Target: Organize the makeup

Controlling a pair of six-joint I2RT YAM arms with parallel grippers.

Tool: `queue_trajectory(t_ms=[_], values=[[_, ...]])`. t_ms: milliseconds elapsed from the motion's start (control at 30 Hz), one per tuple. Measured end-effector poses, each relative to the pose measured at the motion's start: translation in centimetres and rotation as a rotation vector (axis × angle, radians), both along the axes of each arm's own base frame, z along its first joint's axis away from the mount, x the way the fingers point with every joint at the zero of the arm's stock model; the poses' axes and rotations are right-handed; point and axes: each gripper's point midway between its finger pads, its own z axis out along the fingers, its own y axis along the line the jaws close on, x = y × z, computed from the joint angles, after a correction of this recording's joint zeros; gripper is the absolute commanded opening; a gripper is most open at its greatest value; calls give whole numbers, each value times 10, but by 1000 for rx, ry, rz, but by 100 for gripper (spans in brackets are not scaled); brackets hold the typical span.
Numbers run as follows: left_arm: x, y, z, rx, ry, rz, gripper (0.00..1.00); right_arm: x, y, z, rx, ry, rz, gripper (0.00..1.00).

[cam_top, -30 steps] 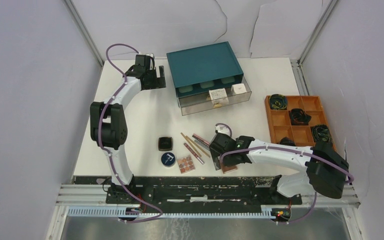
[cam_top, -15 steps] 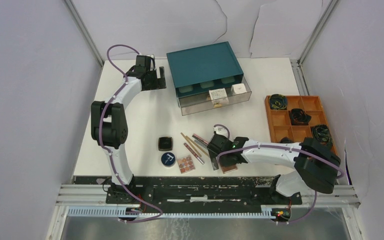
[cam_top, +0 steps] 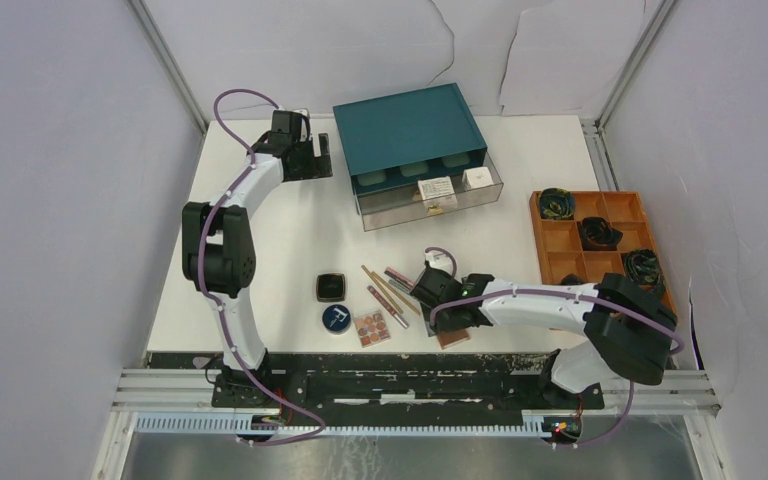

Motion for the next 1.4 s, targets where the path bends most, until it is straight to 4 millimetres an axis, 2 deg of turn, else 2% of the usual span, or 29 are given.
queue_trajectory(t_ms=[67, 167, 267, 433, 500, 633, 667, 733, 867, 1000, 1167, 1400], values=[[0, 0, 0, 0, 0, 0, 98, 0, -4, 2, -19, -4, -3, 43], [0, 0, 0, 2, 0, 2, 98, 2, -21, 10, -107, -15, 1, 43], [0, 1, 0, 3, 0, 2, 98, 13, -24, 37, -157, -48, 13, 42], [0, 1, 0, 6, -1, 5, 98, 70, 7, 122, -32, -182, -21, 39], [0, 2, 0, 7, -1, 6, 98, 98, 8, 156, 16, -236, -59, 38], [0, 2, 0, 7, -1, 6, 98, 149, 5, 202, 42, -308, -102, 38], [0, 2, 0, 7, -1, 6, 98, 167, 11, 214, 36, -329, -93, 38], [0, 2, 0, 7, -1, 6, 98, 185, 14, 220, 26, -340, -91, 38], [0, 2, 0, 7, -1, 6, 98, 227, 39, 232, 19, -373, -39, 38], [1, 2, 0, 6, -2, 8, 98, 250, 50, 232, 19, -379, -16, 38], [1, 2, 0, 6, -2, 8, 98, 266, 36, 213, 5, -337, -38, 38], [1, 2, 0, 5, -1, 6, 98, 274, 3, 166, -33, -250, -92, 38]])
